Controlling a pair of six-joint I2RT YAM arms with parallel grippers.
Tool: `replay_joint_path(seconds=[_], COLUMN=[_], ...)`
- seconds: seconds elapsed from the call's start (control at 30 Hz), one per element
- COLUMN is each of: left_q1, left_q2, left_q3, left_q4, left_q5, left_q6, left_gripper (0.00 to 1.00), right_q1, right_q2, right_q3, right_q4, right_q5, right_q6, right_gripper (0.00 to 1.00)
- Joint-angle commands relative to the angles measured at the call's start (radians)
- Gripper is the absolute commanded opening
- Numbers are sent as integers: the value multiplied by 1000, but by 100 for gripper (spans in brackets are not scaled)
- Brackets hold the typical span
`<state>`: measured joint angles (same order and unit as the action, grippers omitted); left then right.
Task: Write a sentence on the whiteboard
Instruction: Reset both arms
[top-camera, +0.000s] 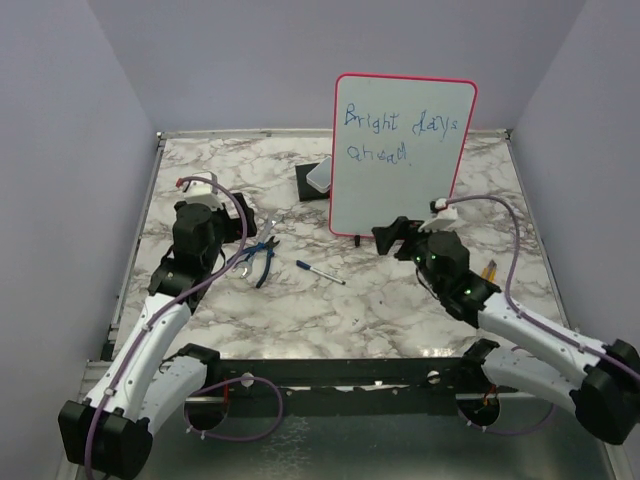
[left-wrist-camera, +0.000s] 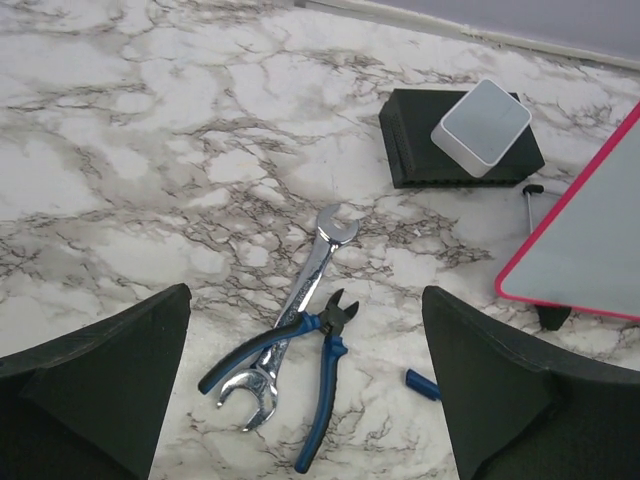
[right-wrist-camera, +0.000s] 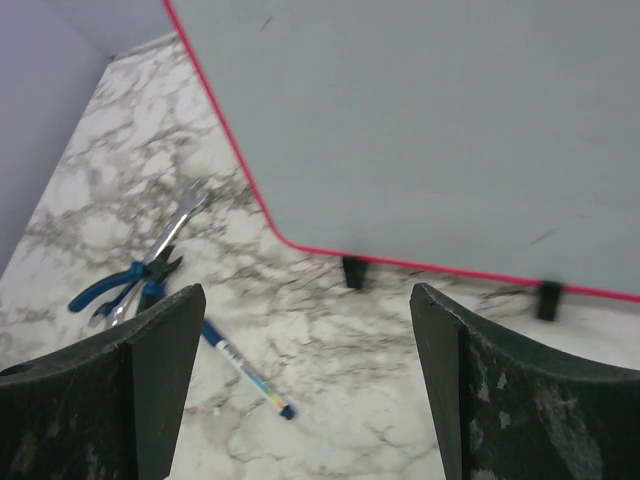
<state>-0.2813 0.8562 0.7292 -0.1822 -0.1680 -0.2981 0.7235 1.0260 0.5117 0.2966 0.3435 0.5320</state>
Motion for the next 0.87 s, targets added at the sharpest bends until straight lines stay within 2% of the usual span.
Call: replay_joint_path(seconds=[0.0,0.07,0.13,0.27,0.37,0.47,0.83], left_q1=[11,11,11,11,11,11,11], left_q2=[-54,-72,-101,-161,-183,-182,-188], left_q3=[8,13,12,-1,-11,-7,-1], left_q4=[-17,-22,-20,-10,-4,-6,-12], left_q5=[-110,-151,-193,-246,-240,-253,-231], left_q6=[12,21,34,69,69,61,55], left_gripper=[99,99,99,99,99,99,99], right_q1=[-135,-241,-288,-292,-293,-292,-292], right_q2=[-176,-229,-276,-383,-488,-565,-547], right_q3=[35,73,105,114,44,0,35], right_q4=[-296,-377,-411,-367,-252,-220,-267], right_q5=[43,50,97,238,287,308,341], right_q6=[-138,-156,-186,-269,-333,-356,-332], right_gripper=[87,87,87,86,84,84,84])
